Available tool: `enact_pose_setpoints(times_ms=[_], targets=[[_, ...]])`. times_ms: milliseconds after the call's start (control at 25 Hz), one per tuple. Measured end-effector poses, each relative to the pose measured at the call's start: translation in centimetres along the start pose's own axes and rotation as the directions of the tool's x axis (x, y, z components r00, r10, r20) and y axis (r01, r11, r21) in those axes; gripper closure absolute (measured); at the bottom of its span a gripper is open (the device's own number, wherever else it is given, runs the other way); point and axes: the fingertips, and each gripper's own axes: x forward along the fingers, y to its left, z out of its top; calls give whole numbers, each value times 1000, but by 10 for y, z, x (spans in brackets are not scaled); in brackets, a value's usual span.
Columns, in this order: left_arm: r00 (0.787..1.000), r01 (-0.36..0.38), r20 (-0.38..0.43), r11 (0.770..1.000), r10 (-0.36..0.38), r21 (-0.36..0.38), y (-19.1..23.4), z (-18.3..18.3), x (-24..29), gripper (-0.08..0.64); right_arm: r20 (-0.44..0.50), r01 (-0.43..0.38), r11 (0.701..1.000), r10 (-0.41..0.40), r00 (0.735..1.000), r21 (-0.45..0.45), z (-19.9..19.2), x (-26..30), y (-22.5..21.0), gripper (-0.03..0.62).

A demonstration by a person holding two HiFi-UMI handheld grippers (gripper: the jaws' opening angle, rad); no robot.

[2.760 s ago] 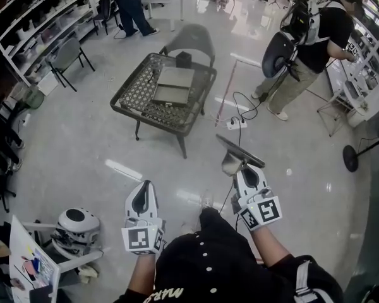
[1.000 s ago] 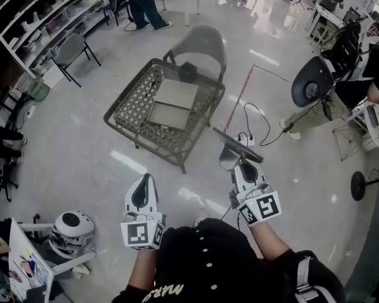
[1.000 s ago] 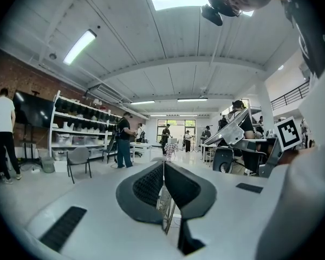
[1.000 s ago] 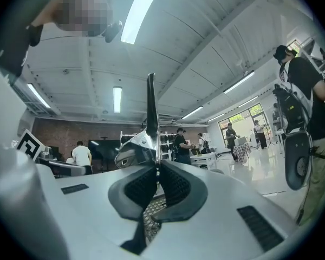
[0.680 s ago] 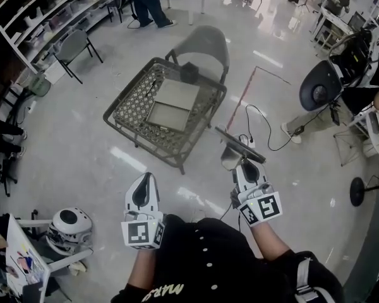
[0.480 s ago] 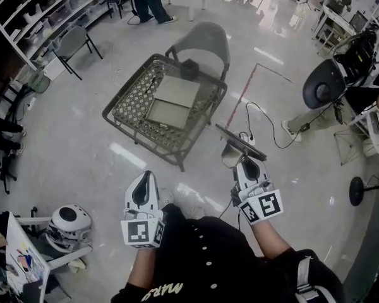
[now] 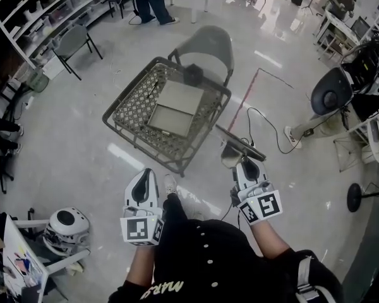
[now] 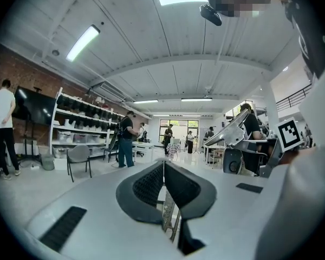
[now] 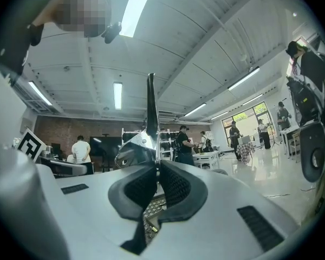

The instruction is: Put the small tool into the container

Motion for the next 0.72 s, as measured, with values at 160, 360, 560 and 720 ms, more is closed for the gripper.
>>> enact_pose_setpoints(times_ms=[160,360,560,720], targets=[[1000,4,6,1000,-4,-3,16,7,25,528,-12,-19,1000,19,1000,-14,-3,30,0,577],[1000,10,2,1000,-10,-2,42,13,59,528,-14,-29,999,28,999,-23,-4,71,-3,577],[1000,18,9,1000,-18,-6,65,27,95,528,-4,-17,1000,17,1000,-22,3,111,-12,577],[999,31,13,999,-31,-6,79,37,117,528,-2,-13,1000,13,1000,-22,6,141,-15,577]])
